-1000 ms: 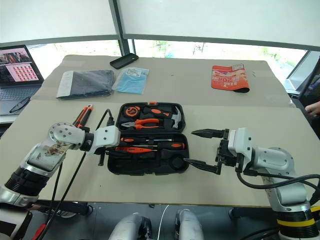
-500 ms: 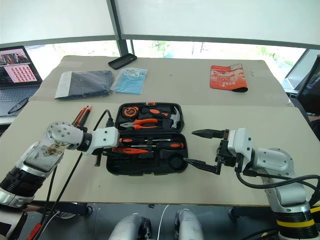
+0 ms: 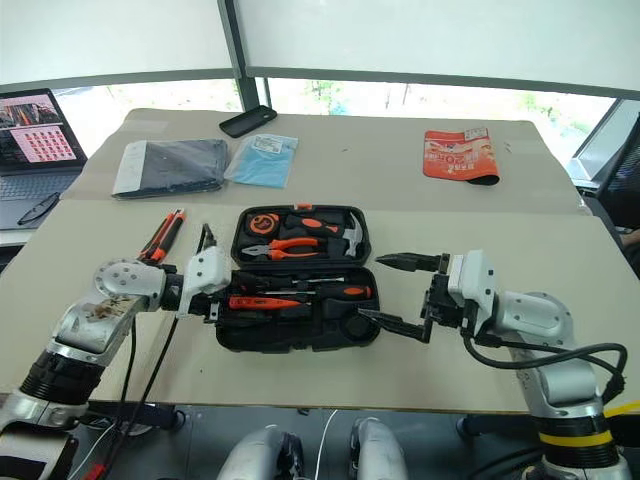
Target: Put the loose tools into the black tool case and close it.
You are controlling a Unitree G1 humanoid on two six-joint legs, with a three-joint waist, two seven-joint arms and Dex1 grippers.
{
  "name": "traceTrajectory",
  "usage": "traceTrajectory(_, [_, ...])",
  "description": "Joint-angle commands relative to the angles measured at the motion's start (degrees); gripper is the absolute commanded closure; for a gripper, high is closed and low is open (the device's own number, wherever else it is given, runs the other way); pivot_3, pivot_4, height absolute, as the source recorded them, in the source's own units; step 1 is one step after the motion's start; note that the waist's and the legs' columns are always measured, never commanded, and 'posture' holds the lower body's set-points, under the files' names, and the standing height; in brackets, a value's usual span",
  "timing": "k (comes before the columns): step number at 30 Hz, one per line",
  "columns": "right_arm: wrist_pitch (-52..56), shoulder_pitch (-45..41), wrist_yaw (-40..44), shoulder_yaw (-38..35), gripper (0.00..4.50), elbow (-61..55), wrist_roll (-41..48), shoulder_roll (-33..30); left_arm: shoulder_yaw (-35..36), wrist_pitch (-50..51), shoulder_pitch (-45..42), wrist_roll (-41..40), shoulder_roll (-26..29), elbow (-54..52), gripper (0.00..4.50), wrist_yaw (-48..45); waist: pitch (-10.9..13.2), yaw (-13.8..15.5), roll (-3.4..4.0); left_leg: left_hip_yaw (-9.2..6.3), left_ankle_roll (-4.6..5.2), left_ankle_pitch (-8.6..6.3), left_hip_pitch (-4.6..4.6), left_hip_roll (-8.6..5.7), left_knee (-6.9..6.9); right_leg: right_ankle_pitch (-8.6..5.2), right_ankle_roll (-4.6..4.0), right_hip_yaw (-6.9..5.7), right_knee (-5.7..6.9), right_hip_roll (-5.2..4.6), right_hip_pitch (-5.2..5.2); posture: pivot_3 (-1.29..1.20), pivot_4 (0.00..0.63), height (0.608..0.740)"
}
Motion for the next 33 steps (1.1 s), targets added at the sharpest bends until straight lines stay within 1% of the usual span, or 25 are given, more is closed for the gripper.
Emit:
traceTrajectory(1, [0.2, -0.38, 0.37, 0.06, 0.0, -0.49, 0.82, 0.3, 3.17, -4.03, 0.59, -1.46, -0.01, -0.9, 1.04, 0.28, 0.0, 0.06, 0.01, -0.02, 0.01, -0.01, 0.03, 0.0, 0.0, 0.0, 0.0, 0.0, 0.0, 0.0, 0.02, 0.0, 0.15, 0.74])
traceTrajectory(2, [0.21, -0.42, 0.46, 0.34, 0.0, -0.48, 0.73, 0.45, 3.51, -5.87, 0.52, -1.0, -1.11, 0.21, 1.04, 1.45, 0.0, 0.13, 0.01, -0.01, 0.01, -0.01, 0.05, 0.0, -0.01, 0.0, 0.0, 0.01, 0.01, -0.02, 0.02, 0.0, 0.15, 0.74])
traceTrajectory(5, [0.42, -0.57, 0.25, 0.43, 0.0, -0.61, 0.84, 0.7, 3.37, -7.73, 0.81, -0.99, -3.22, 2.12, 1.8, 2.28, 0.0, 0.34, 0.0, -0.05, 0.12, -0.07, 0.04, 0.0, 0.01, 0.0, 0.0, -0.02, 0.03, -0.03, 0.06, 0.0, 0.15, 0.74])
traceTrajectory(6, [0.55, -0.63, 0.19, 0.45, 0.0, -0.69, 0.87, 0.7, 2.92, -8.54, 1.12, -0.7, -3.49, 2.56, 2.2, 1.93, 0.0, 0.29, 0.0, -0.04, 0.11, -0.06, 0.03, -0.01, 0.04, 0.01, 0.0, 0.0, 0.04, -0.03, 0.06, 0.0, 0.15, 0.74])
traceTrajectory(7, [0.62, -0.55, 0.2, 0.42, 0.0, -0.81, 0.95, 0.62, 2.28, -8.14, 1.6, -0.48, -3.59, 2.69, 2.45, 1.7, 0.0, 0.19, 0.0, -0.04, 0.11, -0.06, 0.02, -0.01, 0.04, 0.01, 0.0, 0.0, 0.04, -0.03, 0.06, 0.0, 0.15, 0.74])
traceTrajectory(9, [0.65, -0.2, 0.29, 0.26, 0.0, -1.02, 1.1, 0.41, 0.52, -9.32, 2.45, 1.88, -3.37, 3.6, 3.33, 1.9, 0.0, 0.07, 0.0, -0.03, 0.06, -0.04, 0.01, -0.02, 0.04, 0.01, 0.01, 0.0, 0.03, -0.02, 0.05, 0.0, 0.15, 0.74])
traceTrajectory(12, [0.58, 0.38, 0.22, 0.12, 0.0, -1.21, 1.16, 0.44, -0.32, -10.96, 2.8, 3.39, -3.92, 5.06, 4.45, 2.86, 0.0, 0.0, 0.0, -0.02, 0.06, -0.04, 0.01, -0.01, 0.04, 0.01, 0.0, 0.01, 0.02, 0.02, 0.03, 0.0, 0.15, 0.74])
traceTrajectory(19, [1.93, 0.52, -1.57, -0.55, 0.0, -1.07, 2.28, 1.33, -1.15, -14.45, 3.21, 5.7, -5.99, 7.53, 4.45, 5.56, 0.0, 0.12, 0.0, -0.04, 0.2, -0.11, 0.01, -0.01, 0.05, 0.02, 0.01, -0.01, 0.04, -0.04, 0.04, 0.0, 0.15, 0.74])
traceTrajectory(22, [2.41, 0.47, -1.94, -0.79, 0.0, -0.96, 2.57, 1.41, -1.84, -13.48, 3.76, 6.63, -5.25, 8.09, 4.45, 5.29, 0.0, 0.1, 0.01, -0.04, 0.2, -0.12, 0.0, -0.01, 0.05, 0.02, 0.01, 0.0, 0.04, -0.03, 0.04, 0.0, 0.15, 0.74])
traceTrajectory(25, [2.49, 0.37, -1.98, -0.7, 0.0, -0.8, 2.76, 1.32, -3.08, -14.78, 4.95, 7.93, -4.01, 7.85, 4.45, 4.05, -0.01, -0.01, 0.01, -0.03, 0.18, -0.11, 0.05, 0.0, 0.05, 0.02, 0.0, 0.0, 0.05, -0.01, 0.05, 0.0, 0.15, 0.74])
traceTrajectory(28, [2.44, -0.06, -1.87, -0.44, 0.0, -0.38, 2.68, 1.49, -3.83, -8.54, 6.45, 7.55, -2.78, 6.35, 4.45, 3.94, -0.02, -0.13, 0.03, -0.02, 0.22, -0.13, 0.1, 0.02, 0.04, 0.02, 0.0, 0.02, 0.07, -0.01, 0.06, 0.0, 0.15, 0.74])
traceTrajectory(33, [2.17, -0.22, -1.46, -0.05, 0.0, 0.33, 2.43, 1.67, -1.35, -7.56, 7.54, 5.94, -4.96, 5.55, 4.45, 7.85, -0.09, 0.06, 0.16, -0.05, 0.33, -0.19, 0.22, 0.03, 0.04, 0.02, 0.0, 0.03, 0.13, -0.03, 0.14, 0.0, 0.15, 0.74])
